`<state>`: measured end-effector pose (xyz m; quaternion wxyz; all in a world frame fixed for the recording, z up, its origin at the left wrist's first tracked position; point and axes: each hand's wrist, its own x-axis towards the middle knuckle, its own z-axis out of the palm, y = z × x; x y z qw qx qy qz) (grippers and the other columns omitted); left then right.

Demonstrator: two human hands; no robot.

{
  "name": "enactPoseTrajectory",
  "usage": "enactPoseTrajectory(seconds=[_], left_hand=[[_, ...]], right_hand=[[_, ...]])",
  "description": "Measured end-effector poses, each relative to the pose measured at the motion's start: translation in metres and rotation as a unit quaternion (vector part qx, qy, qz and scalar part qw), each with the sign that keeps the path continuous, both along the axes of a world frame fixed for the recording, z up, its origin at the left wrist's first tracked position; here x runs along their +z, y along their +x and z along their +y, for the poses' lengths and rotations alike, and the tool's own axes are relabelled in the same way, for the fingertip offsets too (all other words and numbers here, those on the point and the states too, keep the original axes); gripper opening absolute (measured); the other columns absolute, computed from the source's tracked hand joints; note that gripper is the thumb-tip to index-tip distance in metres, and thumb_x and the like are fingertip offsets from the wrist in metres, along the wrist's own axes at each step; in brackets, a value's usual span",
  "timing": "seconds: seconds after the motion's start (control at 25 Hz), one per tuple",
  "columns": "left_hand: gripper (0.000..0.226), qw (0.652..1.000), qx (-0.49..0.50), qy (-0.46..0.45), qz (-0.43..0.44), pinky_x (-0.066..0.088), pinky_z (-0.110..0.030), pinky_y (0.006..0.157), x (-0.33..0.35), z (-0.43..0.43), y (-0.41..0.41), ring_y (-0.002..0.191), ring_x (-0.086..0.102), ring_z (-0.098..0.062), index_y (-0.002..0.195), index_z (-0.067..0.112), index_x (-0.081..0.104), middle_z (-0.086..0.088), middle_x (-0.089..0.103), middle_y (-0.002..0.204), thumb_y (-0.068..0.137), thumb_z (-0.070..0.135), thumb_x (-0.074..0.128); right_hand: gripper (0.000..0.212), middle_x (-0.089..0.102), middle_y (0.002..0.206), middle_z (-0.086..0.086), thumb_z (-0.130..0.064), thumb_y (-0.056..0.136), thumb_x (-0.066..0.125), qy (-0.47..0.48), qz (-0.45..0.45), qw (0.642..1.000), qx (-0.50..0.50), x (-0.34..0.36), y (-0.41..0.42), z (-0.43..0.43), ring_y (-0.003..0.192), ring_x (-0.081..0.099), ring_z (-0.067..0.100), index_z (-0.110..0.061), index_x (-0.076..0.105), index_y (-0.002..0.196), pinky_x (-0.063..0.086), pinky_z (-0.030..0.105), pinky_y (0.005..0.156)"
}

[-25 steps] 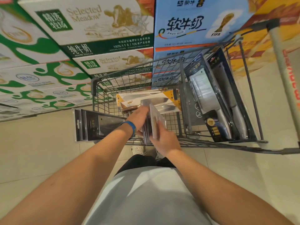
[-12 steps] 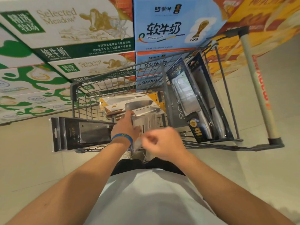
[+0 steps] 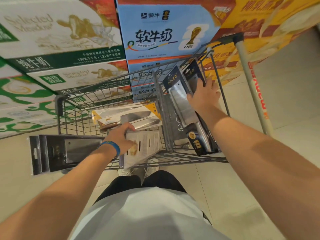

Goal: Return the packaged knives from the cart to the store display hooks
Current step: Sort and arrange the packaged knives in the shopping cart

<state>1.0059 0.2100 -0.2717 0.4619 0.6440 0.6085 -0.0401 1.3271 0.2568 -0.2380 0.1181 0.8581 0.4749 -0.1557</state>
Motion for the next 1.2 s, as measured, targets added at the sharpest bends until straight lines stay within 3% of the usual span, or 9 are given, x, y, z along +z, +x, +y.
enactPoseTrajectory(seconds=[0.16, 0.32, 0.44, 0.52, 0.56, 0.64, 0.72, 0.96, 1.2], left_hand=[[0.037, 0.999, -0.016, 0.023, 0.029, 0.044, -0.021, 0.055, -0.001, 0.007, -0.003, 0.071, 0.055, -0.007, 0.094, 0.036, 0.054, 0.010, 0.055, 0.088, 0.073, 0.013, 0.074], [0.038, 0.997, -0.031, 0.055, 0.037, 0.047, -0.027, 0.068, -0.004, 0.004, -0.005, 0.079, 0.055, -0.015, 0.099, 0.037, 0.050, 0.007, 0.052, 0.100, 0.077, 0.015, 0.072], [0.038, 0.997, -0.050, 0.049, 0.034, 0.053, -0.030, 0.067, -0.004, 0.002, -0.009, 0.078, 0.058, -0.015, 0.099, 0.041, 0.048, 0.007, 0.054, 0.103, 0.080, 0.014, 0.067], [0.036, 0.997, -0.045, 0.041, 0.038, 0.057, -0.034, 0.068, -0.005, 0.001, -0.012, 0.077, 0.061, -0.015, 0.097, 0.040, 0.049, 0.005, 0.057, 0.102, 0.080, 0.013, 0.066], [0.034, 0.997, -0.041, 0.038, 0.044, 0.058, -0.035, 0.068, -0.005, 0.001, -0.014, 0.075, 0.062, -0.015, 0.094, 0.039, 0.049, 0.006, 0.058, 0.100, 0.080, 0.013, 0.065], [0.033, 0.997, -0.034, 0.036, 0.058, 0.059, -0.035, 0.066, -0.006, 0.001, -0.015, 0.071, 0.063, -0.013, 0.090, 0.040, 0.047, 0.010, 0.059, 0.093, 0.079, 0.014, 0.064], [0.034, 0.997, -0.031, 0.032, 0.060, 0.059, -0.034, 0.063, -0.006, 0.002, -0.015, 0.069, 0.063, -0.012, 0.090, 0.041, 0.047, 0.016, 0.056, 0.089, 0.079, 0.014, 0.064], [0.035, 0.998, -0.020, 0.020, 0.064, 0.057, -0.032, 0.060, -0.006, 0.009, -0.015, 0.070, 0.061, -0.012, 0.096, 0.039, 0.051, 0.012, 0.058, 0.087, 0.079, 0.012, 0.064], [0.033, 0.997, -0.055, 0.023, 0.056, 0.054, -0.028, 0.056, -0.001, 0.007, -0.001, 0.069, 0.063, -0.016, 0.109, 0.034, 0.050, 0.003, 0.062, 0.090, 0.085, 0.013, 0.059]], right_hand=[[0.065, 0.040, 0.150, 0.024, -0.050, 0.093, 0.066, 0.053, -0.041, 0.998, -0.009, -0.004, -0.008, 0.008, 0.137, 0.039, 0.044, -0.018, 0.045, 0.145, 0.039, 0.051, 0.106], [0.062, 0.062, 0.124, 0.013, -0.050, 0.092, 0.068, 0.031, 0.008, 0.994, 0.101, -0.004, -0.024, 0.011, 0.109, 0.061, 0.035, -0.032, 0.043, 0.146, 0.050, 0.045, 0.094], [0.080, 0.058, 0.136, 0.016, -0.032, 0.095, 0.070, 0.008, 0.062, 0.990, 0.126, -0.015, -0.052, 0.016, 0.097, 0.067, 0.033, -0.033, 0.021, 0.159, 0.051, 0.040, 0.078], [0.104, 0.042, 0.154, 0.021, -0.022, 0.096, 0.070, 0.008, 0.113, 0.992, 0.060, -0.023, -0.064, 0.015, 0.098, 0.069, 0.036, -0.029, -0.010, 0.162, 0.049, 0.037, 0.067], [0.105, 0.051, 0.147, 0.021, -0.024, 0.095, 0.071, 0.019, 0.134, 0.991, 0.014, -0.027, -0.064, 0.013, 0.096, 0.070, 0.036, -0.025, -0.010, 0.162, 0.047, 0.036, 0.065], [0.073, 0.069, 0.117, 0.016, -0.033, 0.095, 0.070, 0.016, 0.145, 0.989, -0.026, -0.031, -0.059, 0.012, 0.098, 0.069, 0.036, -0.014, 0.031, 0.154, 0.044, 0.035, 0.066], [0.033, 0.070, 0.104, 0.013, -0.035, 0.096, 0.067, 0.017, 0.152, 0.988, -0.022, -0.027, -0.052, 0.011, 0.100, 0.068, 0.036, -0.010, 0.060, 0.116, 0.044, 0.033, 0.068], [0.013, 0.052, 0.064, -0.016, -0.030, 0.097, 0.068, 0.223, 0.198, 0.954, 0.013, 0.021, -0.035, -0.027, 0.055, 0.051, -0.001, -0.025, 0.058, 0.089, 0.035, 0.008, 0.044], [0.019, 0.056, 0.075, -0.025, -0.035, 0.091, 0.070, 0.456, 0.238, 0.857, -0.041, 0.142, -0.039, -0.044, 0.067, 0.059, -0.009, -0.023, 0.067, 0.105, 0.039, 0.001, 0.059]])
